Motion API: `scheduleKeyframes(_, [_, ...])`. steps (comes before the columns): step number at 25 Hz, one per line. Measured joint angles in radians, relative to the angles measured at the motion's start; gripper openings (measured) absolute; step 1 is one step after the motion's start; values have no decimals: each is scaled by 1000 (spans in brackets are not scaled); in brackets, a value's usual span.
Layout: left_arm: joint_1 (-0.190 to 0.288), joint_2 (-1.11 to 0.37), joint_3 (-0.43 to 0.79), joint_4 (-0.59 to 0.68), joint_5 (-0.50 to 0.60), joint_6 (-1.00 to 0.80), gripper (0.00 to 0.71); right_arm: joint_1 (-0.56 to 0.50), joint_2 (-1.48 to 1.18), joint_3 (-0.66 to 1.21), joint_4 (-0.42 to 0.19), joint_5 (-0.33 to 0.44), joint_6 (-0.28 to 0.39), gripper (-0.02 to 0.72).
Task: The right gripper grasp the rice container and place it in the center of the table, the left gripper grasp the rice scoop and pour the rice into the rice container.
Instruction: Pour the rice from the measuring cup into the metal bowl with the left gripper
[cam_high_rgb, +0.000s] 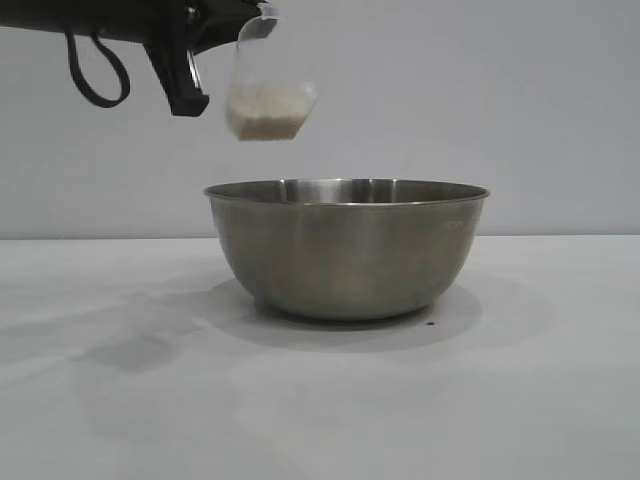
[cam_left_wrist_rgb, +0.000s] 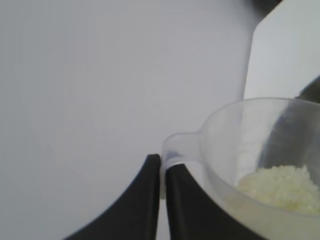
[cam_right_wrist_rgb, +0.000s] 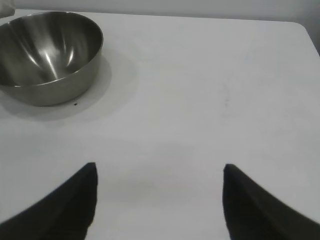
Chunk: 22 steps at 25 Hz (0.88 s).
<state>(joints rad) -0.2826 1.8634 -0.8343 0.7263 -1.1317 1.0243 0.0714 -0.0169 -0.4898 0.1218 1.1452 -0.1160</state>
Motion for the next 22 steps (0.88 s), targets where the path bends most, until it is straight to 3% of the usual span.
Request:
scheduleKeyframes(8, [-49, 0, 0, 3, 0, 302, 0, 0, 0, 0, 0, 0, 0, 450])
scheduleKeyframes(22, [-52, 0, 0, 51, -2, 687, 0, 0, 0, 0, 0, 0, 0, 450])
